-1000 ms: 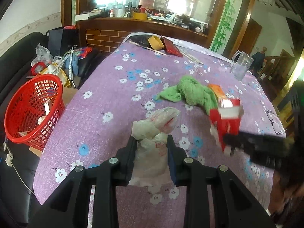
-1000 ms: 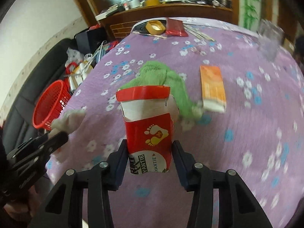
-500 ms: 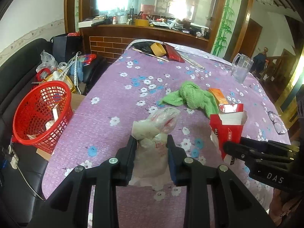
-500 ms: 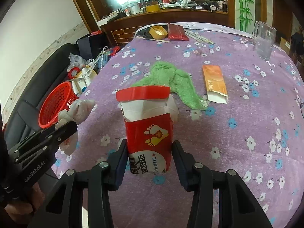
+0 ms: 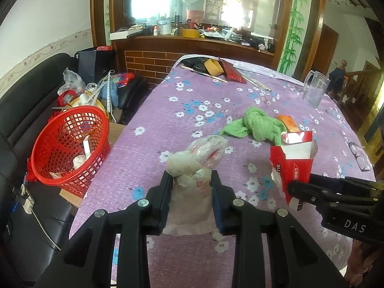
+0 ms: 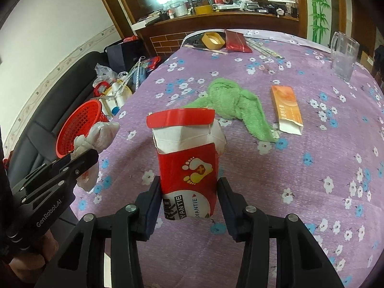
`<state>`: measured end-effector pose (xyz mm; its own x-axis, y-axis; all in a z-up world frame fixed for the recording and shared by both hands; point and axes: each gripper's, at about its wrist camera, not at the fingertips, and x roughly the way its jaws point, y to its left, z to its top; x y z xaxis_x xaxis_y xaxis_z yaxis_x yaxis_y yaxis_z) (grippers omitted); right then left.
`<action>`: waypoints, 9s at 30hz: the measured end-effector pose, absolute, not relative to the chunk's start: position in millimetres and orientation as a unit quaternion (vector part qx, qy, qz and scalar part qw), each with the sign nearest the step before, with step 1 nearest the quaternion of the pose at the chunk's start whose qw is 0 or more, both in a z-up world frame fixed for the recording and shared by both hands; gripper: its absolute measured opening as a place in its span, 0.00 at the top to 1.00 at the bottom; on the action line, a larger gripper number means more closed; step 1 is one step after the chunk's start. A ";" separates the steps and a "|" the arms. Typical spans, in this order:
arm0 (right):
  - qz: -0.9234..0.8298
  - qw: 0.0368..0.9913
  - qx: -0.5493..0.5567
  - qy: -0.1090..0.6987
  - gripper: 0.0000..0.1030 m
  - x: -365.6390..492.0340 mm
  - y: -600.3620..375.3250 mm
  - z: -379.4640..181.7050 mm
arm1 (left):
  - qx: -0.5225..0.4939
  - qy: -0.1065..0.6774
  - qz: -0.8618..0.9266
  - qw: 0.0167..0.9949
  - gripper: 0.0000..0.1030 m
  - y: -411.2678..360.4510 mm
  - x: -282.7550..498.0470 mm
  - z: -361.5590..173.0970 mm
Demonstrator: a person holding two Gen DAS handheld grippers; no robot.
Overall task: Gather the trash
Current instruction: 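Lift the white bag and red carton off the table, then carry the white bag and red carton over the red wastebasket, then lower both items into the red wastebasket and open both tools, then move both open tools back over the table toward the green towel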
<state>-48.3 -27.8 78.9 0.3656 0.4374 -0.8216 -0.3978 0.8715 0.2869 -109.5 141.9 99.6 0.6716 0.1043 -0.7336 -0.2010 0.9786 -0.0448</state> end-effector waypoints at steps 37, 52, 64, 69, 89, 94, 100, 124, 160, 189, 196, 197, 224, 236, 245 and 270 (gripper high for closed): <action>0.268 0.822 0.008 0.503 0.51 -56.8 -3.8 85.2 | -0.066 0.387 0.099 0.914 0.72 160.8 -119.9 106.4; 0.285 0.817 -0.005 0.501 0.51 -59.8 22.2 90.9 | -0.083 0.381 0.122 0.913 0.71 185.0 -132.7 105.8; 0.310 0.809 -0.019 0.500 0.51 -56.6 56.0 94.6 | -0.100 0.374 0.151 0.909 0.71 214.6 -143.3 105.8; 0.320 0.806 -0.027 0.498 0.51 -55.6 69.7 96.3 | -0.107 0.373 0.161 0.908 0.71 225.3 -147.2 105.1; 0.361 0.792 -0.054 0.489 0.51 -40.3 138.3 109.4 | -0.136 0.357 0.201 0.902 0.71 285.0 -144.0 109.0; 0.372 0.788 -0.058 0.487 0.51 -32.2 161.8 114.2 | -0.145 0.354 0.214 0.899 0.71 307.1 -140.5 110.1; 0.385 0.781 -0.056 0.488 0.51 -23.1 190.3 116.7 | -0.154 0.352 0.232 0.894 0.71 335.9 -139.3 109.6; 0.414 0.753 -0.050 0.509 0.51 11.2 282.3 105.3 | -0.171 0.360 0.252 0.882 0.71 389.4 -121.2 101.5; 0.411 0.722 -0.033 0.556 0.51 30.7 315.6 71.1 | -0.163 0.381 0.255 0.874 0.71 404.6 -105.3 78.4; 0.408 0.718 -0.028 0.563 0.49 33.5 325.5 64.2 | -0.164 0.381 0.256 0.873 0.71 405.6 -103.7 78.3; 0.410 0.716 -0.024 0.565 0.43 34.6 326.4 63.3 | -0.167 0.372 0.249 0.878 0.68 406.5 -105.1 75.2; 0.410 0.716 -0.021 0.565 0.42 34.7 326.1 63.6 | -0.170 0.370 0.250 0.878 0.62 407.5 -106.4 73.9; 0.392 0.746 0.071 0.534 0.41 20.2 214.7 116.4 | -0.164 0.364 0.232 0.887 0.36 350.1 -136.6 104.7; 0.370 0.746 0.101 0.544 0.41 -3.7 121.7 109.9 | -0.135 0.387 0.204 0.889 0.36 275.9 -143.0 111.5; 0.348 0.761 0.129 0.533 0.41 -14.7 47.1 115.5 | -0.100 0.394 0.161 0.899 0.36 207.0 -129.7 122.9; 0.231 0.801 0.201 0.514 0.41 35.6 -157.7 98.9 | -0.042 0.420 0.087 0.902 0.36 70.3 -79.2 140.9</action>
<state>35.6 -157.7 98.9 0.3645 0.5768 -0.7310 -0.1634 0.8125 0.5596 -79.2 70.3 140.9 0.6325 0.1219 -0.7649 -0.1928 0.9812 -0.0030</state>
